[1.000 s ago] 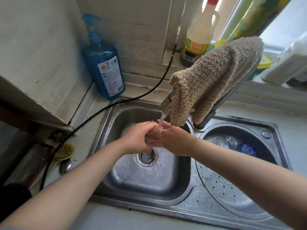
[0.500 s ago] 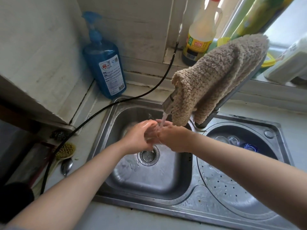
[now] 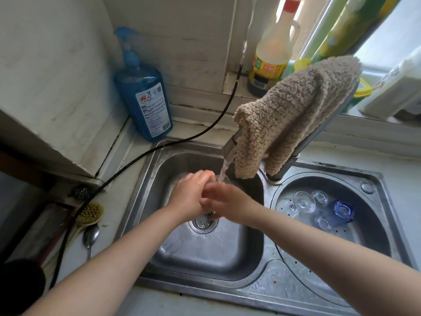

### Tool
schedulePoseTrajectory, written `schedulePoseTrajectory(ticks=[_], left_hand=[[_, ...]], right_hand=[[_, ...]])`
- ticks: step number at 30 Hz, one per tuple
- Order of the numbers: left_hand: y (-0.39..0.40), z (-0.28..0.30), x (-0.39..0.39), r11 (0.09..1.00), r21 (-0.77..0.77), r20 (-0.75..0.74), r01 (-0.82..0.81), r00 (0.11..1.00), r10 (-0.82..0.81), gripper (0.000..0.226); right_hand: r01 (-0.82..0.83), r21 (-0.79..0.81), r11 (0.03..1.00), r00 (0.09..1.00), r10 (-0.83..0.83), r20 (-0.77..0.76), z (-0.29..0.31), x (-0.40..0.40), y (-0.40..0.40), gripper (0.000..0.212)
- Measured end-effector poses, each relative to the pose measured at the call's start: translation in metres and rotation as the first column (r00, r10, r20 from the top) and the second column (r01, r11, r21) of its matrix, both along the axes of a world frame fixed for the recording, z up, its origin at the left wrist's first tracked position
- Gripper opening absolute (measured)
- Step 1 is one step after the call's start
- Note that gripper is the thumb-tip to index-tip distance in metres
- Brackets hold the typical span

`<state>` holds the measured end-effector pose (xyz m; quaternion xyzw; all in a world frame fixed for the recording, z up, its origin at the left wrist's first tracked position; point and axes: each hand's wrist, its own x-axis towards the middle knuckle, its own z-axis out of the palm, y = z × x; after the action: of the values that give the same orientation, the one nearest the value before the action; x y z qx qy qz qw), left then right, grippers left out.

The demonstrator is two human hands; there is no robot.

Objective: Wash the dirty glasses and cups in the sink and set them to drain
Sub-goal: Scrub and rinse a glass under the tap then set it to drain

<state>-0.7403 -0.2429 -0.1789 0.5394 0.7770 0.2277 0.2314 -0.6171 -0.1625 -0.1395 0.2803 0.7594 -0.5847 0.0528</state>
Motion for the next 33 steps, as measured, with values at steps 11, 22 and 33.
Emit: schedulePoseTrajectory(ticks=[11,22,33], left_hand=[[-0.002,0.017,0.016,0.993,-0.048,0.440,-0.108,0.890,0.118,0.083],[0.002,0.034,0.033,0.950,-0.222,0.950,-0.219,0.169,0.261,0.029],[0.005,0.015,0.045,0.848,-0.430,0.903,-0.310,-0.133,0.409,0.058]], right_hand=[[0.053,0.530,0.847,0.975,0.071,-0.211,-0.005,0.016,0.013,0.030],[0.565,-0.090,0.820,0.817,-0.572,-0.072,0.008,-0.003,0.004,0.028],[0.496,-0.064,0.866,0.868,-0.495,0.030,-0.005,-0.015,-0.008,0.040]])
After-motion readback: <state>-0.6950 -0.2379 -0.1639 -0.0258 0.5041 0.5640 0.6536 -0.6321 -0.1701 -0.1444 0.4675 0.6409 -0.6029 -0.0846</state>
